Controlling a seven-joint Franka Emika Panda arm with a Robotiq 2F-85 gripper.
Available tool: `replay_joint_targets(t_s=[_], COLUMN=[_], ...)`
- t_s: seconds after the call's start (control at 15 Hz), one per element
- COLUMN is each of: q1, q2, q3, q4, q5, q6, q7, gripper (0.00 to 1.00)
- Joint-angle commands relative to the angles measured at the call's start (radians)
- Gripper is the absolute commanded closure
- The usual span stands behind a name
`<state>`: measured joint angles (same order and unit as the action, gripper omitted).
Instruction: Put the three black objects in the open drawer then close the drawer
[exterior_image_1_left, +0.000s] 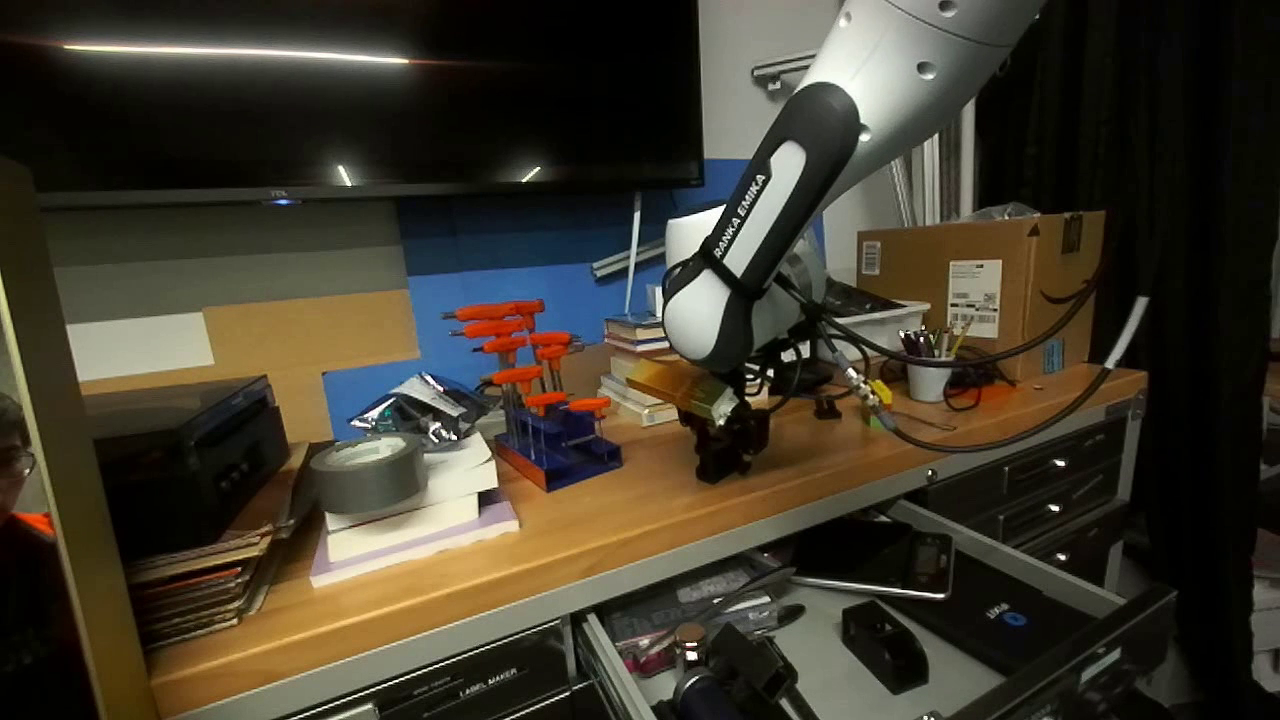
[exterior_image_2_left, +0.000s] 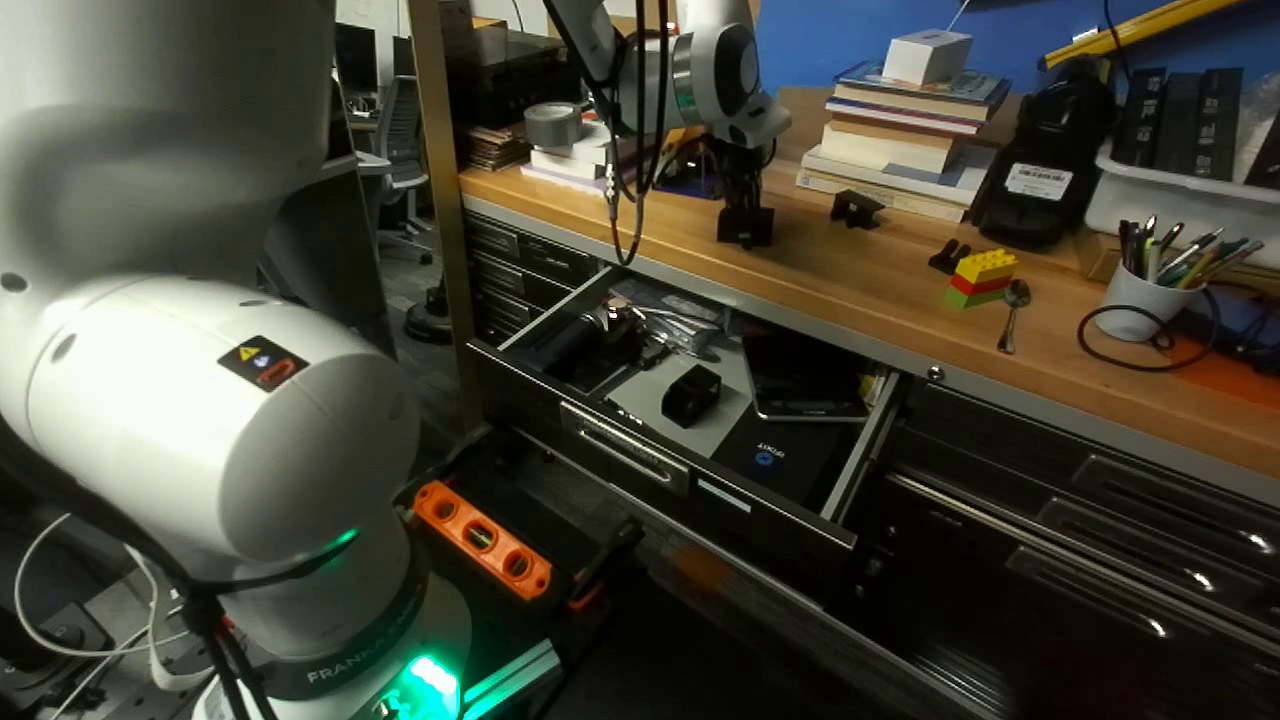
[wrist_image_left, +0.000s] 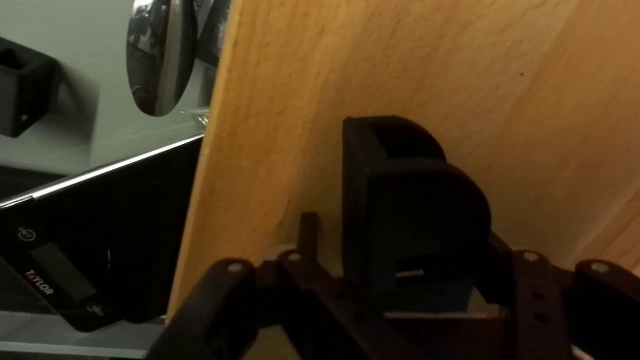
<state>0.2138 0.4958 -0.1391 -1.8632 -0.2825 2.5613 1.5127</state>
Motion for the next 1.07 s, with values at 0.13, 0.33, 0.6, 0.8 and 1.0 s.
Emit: replay_joint_targets(t_s=[0.13, 0.33, 0.6, 0.8, 1.0], q1=[0.017, 0.011, -0.014, -0.02, -0.029], q2=[0.014, -0.016, -0.125, -0.242, -0.35], q3=[-0.021, -0.01, 0.038, 0.062, 0.087], q4=[0.033, -0.003, -0.148, -0.311, -0.465], q5=[-0.013, -0.014, 0.019, 0.013, 0.002], q6=[-0.015, -0.022, -0.002, 0.021, 0.045], q7=[0.008, -0.034, -0.166, -0.277, -0.401], gripper=[0.73, 0.72, 0.72, 0.71, 0.72])
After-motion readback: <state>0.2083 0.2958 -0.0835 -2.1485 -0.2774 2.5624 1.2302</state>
